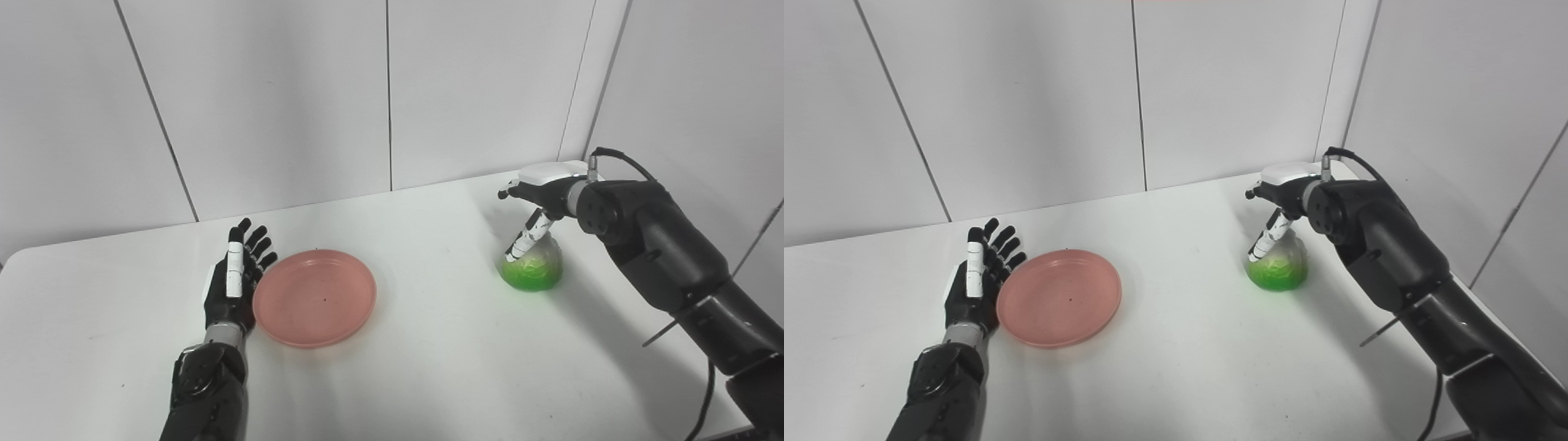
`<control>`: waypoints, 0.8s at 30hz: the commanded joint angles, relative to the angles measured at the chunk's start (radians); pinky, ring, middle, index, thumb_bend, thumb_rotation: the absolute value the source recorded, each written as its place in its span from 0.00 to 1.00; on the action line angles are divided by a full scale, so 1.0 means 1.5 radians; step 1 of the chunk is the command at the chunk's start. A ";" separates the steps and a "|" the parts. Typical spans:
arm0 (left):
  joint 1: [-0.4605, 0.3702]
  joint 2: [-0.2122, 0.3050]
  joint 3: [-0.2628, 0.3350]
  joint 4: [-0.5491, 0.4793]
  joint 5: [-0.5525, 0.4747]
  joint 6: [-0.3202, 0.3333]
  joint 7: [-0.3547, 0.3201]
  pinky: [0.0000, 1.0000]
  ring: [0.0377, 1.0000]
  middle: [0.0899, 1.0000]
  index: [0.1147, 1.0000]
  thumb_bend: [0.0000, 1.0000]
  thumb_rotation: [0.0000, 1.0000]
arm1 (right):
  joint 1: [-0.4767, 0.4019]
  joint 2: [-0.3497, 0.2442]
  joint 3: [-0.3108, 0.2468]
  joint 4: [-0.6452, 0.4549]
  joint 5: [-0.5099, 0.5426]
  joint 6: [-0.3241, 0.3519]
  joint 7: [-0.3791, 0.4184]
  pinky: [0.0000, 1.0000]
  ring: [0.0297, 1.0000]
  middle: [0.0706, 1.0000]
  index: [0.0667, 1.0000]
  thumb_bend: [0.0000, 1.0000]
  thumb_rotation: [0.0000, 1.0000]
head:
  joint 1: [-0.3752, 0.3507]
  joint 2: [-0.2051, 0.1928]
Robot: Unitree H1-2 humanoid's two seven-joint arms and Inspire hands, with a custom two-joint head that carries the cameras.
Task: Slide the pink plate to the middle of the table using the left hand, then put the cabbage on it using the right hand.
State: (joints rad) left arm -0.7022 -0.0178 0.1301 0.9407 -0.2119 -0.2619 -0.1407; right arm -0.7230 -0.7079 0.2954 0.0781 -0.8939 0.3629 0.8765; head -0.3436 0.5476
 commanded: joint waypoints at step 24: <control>0.022 -0.002 -0.005 -0.012 0.004 0.023 0.005 0.84 0.91 0.91 0.94 1.00 0.89 | -0.033 -0.025 0.059 0.077 0.015 -0.019 0.035 0.75 0.94 1.00 0.89 1.00 0.42 | 0.005 0.014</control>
State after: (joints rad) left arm -0.6840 -0.0190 0.1262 0.9137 -0.2118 -0.2616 -0.1414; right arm -0.7406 -0.7159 0.4044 0.1944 -0.8878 0.3391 0.9426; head -0.3375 0.5676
